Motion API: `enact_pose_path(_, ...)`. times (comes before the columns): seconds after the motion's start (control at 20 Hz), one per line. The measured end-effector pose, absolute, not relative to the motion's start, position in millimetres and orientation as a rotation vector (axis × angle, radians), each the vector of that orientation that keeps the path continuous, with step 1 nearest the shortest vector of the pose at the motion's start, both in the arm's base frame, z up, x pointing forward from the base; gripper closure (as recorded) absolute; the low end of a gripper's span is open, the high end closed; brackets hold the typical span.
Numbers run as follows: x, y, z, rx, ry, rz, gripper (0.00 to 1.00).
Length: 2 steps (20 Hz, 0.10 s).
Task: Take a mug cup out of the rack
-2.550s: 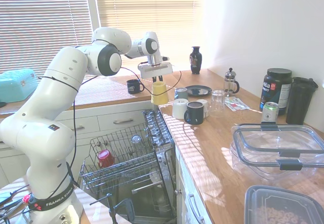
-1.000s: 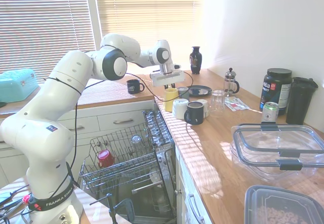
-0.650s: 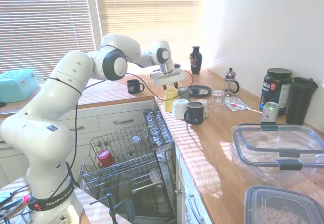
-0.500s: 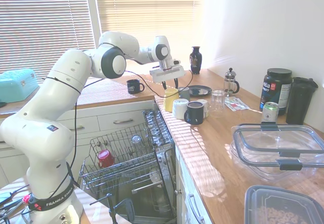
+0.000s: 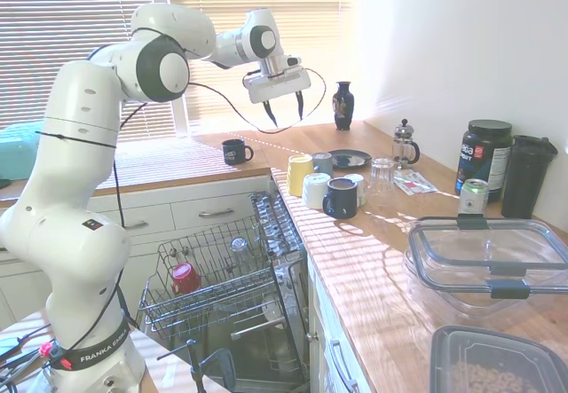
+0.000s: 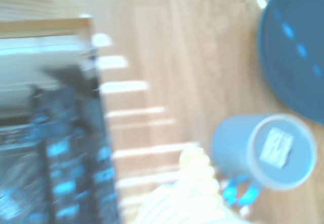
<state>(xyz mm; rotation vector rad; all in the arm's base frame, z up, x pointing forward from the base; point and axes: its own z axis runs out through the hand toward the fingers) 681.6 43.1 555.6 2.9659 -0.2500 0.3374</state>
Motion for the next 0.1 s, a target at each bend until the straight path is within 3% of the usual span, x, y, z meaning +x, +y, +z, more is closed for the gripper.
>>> enact_pose_path(0.1,666.3,43.2,548.4,2.969,-0.263,0.302,0.0)
